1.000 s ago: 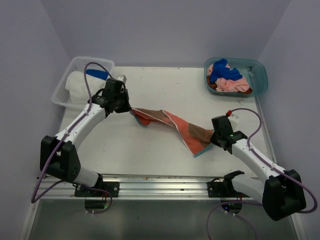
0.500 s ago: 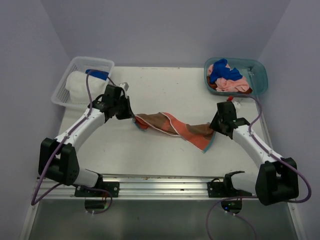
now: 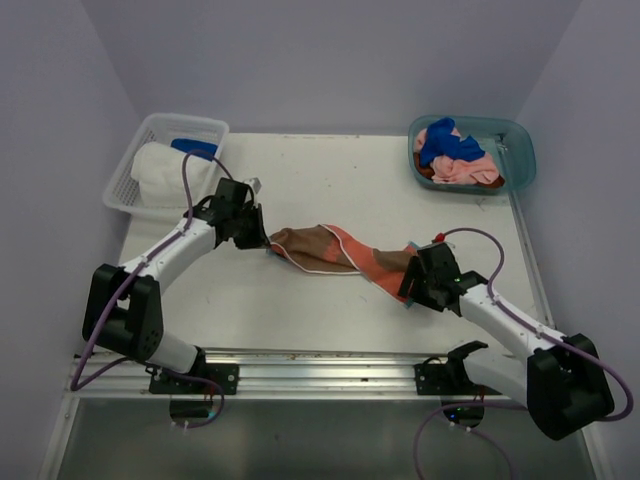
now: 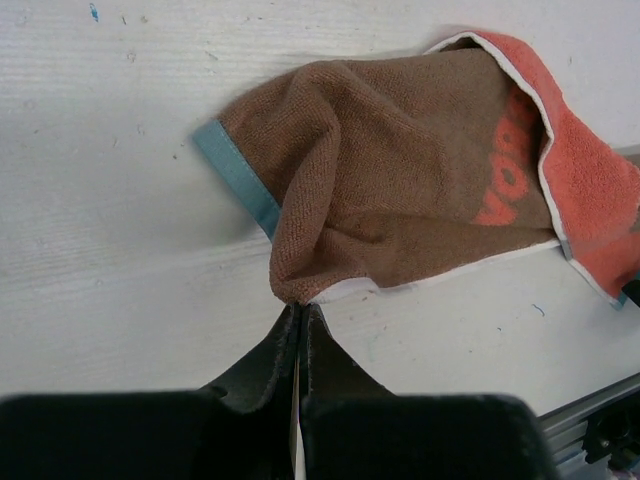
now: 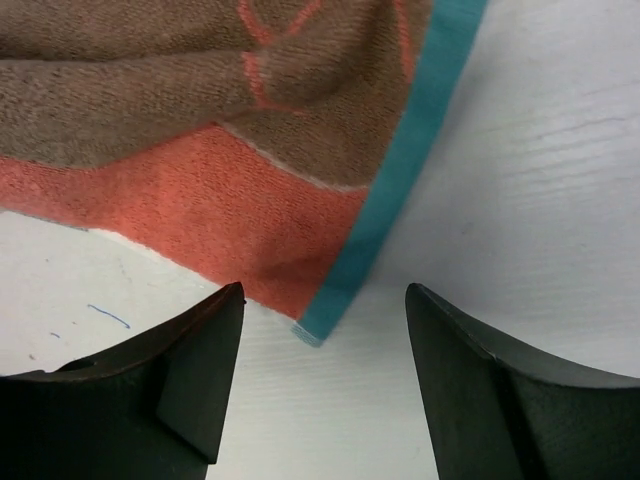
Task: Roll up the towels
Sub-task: Flatten the towel
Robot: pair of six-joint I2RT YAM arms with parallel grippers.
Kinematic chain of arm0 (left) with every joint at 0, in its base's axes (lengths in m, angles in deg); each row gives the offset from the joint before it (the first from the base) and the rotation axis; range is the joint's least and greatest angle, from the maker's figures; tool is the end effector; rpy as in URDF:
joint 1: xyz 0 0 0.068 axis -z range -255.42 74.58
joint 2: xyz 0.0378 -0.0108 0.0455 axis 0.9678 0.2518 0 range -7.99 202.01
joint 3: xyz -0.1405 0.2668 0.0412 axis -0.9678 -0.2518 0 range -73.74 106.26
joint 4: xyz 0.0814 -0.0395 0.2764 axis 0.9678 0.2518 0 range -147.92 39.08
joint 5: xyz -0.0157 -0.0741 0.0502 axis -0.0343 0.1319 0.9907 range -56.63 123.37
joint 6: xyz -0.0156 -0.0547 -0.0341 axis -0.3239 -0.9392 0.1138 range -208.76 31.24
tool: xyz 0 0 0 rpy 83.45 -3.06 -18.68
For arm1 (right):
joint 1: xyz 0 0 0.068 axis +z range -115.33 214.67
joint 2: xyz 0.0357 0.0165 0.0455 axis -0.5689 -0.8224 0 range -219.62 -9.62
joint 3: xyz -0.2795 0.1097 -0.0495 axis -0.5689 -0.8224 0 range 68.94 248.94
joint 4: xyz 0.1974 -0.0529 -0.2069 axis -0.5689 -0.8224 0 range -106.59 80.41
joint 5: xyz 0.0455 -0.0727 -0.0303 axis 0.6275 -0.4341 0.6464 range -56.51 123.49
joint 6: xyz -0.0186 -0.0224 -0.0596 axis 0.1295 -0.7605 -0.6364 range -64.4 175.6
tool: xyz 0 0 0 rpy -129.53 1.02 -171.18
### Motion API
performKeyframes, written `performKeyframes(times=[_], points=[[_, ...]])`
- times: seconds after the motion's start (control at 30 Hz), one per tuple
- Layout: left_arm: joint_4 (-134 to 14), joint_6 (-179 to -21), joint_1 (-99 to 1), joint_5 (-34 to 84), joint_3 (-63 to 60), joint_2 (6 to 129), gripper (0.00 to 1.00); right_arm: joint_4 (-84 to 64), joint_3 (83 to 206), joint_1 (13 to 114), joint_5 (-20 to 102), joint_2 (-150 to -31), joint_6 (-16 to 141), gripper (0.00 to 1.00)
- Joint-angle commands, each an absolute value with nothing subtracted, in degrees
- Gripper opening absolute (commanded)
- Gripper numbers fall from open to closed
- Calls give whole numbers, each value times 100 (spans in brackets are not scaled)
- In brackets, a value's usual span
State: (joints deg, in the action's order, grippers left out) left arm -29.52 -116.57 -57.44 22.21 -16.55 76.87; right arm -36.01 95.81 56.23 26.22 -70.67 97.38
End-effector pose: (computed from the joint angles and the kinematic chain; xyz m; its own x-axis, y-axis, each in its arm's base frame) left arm 0.3164 -0.1133 0.2295 -0.8872 -0.1935 -0.4188 -0.0097 0.9154 -0.4024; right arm 0.1890 0.0675 0.1575 -0.8086 0.3912 -0.4395 0.3111 0.9183 0.2449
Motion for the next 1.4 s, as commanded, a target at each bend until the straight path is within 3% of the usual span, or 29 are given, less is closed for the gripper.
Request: performKeyframes(times=[0.0,0.03,0.1,0.17,0.2,0.23,0.27,0.67,0.8,1.07,1.13,1.17,1.27,1.37], points=[[-3164,-11556,-5758,2150,-1477,7770,0,-3113,9416,5726,2884,-7359,10121,68],[-3173,-11565,-5758,2141,-1486,7779,0,-3034,9416,5726,2787,-7491,10122,66],[-3182,-11600,-5766,2106,-1494,7805,0,-2893,9443,5735,2690,-7571,10052,54],[-3164,-11600,-5758,2115,-1468,7797,0,-2779,9592,5726,2751,-7632,10025,35],[-3155,-11600,-5758,2141,-1459,7788,0,-2761,9653,5726,2777,-7641,9999,12],[-3147,-11600,-5758,2167,-1459,7771,0,-2848,9828,5735,2734,-7633,9981,2],[-3103,-11592,-5758,2211,-1416,7753,0,-2944,9925,5735,2629,-7580,9972,0],[-2743,-11407,-5793,2747,-1257,7410,0,-4483,11577,5472,1029,-6367,8936,0],[-2795,-11433,-5863,2678,-1371,7270,0,-4370,11842,5155,1256,-6437,8751,0],[-2927,-11548,-5863,2405,-1424,7252,0,-3965,12537,5004,2399,-7947,8540,0],[-2936,-11556,-5863,2431,-1442,7243,0,-3974,12380,5197,2243,-8019,8461,9],[-2936,-11556,-5872,2423,-1442,7260,0,-3982,12300,5381,2189,-8019,8417,22],[-2918,-11565,-5863,2405,-1424,7304,0,-4184,12027,5689,1987,-8002,8363,41],[-2962,-11591,-5863,2361,-1372,7348,0,-4264,11580,5909,2127,-7853,8608,48]])
